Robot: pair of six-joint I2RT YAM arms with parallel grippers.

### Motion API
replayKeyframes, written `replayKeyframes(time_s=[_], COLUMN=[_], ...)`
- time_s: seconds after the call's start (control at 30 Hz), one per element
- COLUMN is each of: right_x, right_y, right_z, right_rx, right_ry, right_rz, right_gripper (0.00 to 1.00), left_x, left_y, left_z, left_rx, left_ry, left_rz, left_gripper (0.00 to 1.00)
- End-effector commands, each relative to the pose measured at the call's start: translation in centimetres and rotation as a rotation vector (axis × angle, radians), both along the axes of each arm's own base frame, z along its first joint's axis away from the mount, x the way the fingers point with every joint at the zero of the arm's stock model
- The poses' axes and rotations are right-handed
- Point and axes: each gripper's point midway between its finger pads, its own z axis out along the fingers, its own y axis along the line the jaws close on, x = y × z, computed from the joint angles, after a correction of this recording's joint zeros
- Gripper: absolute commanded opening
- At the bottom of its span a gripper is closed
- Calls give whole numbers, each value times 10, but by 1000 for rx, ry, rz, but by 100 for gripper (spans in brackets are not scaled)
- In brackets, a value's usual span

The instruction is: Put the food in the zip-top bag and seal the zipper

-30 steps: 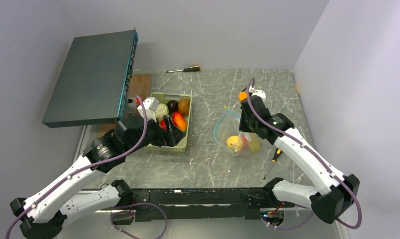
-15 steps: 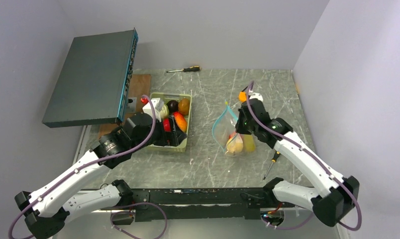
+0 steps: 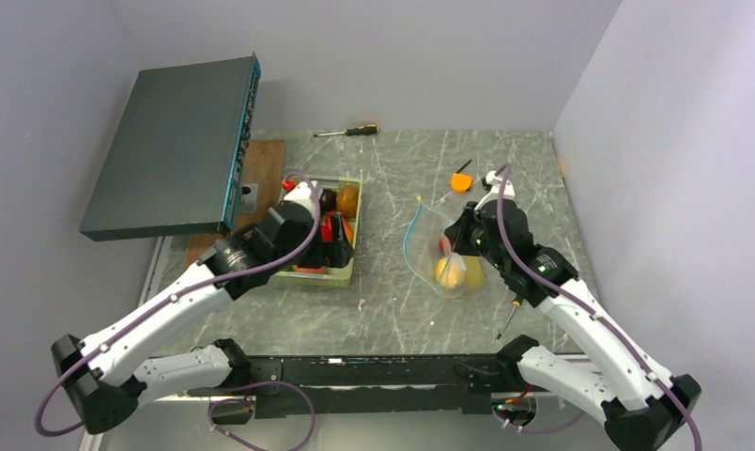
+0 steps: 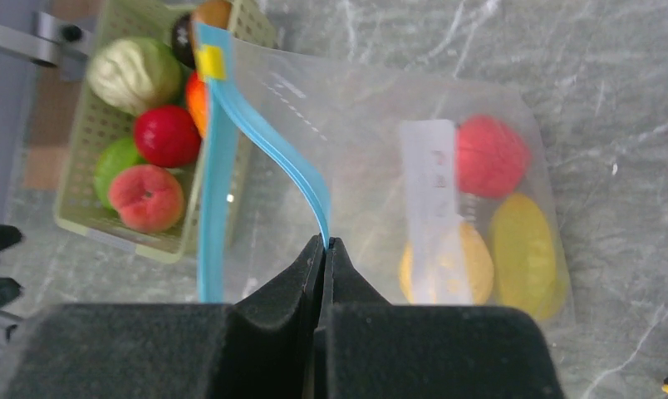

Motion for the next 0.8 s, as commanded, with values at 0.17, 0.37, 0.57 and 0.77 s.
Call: replayKeyframes(time_s=[0.17,0.37,0.57,0.77], right_x=[3,5,-1,-4], right_y=[10,-2,-9,-9], right_z=[-31,-15,-11,-2], right_rx=[-1,-38,-17,0], right_ry=[26,-75,-168,-201], right_rz=[34,22,24,28], right_gripper=[0,0,0,0], left_x=[51,89,126,156], left_y=[16,41,65,67], left_z=[-8,-15,-29,-54], left_rx=[136,189,226,333], left_ry=[21,-8,3,63], left_rz=[103,213,384,464], left_gripper=[100,100,100,100])
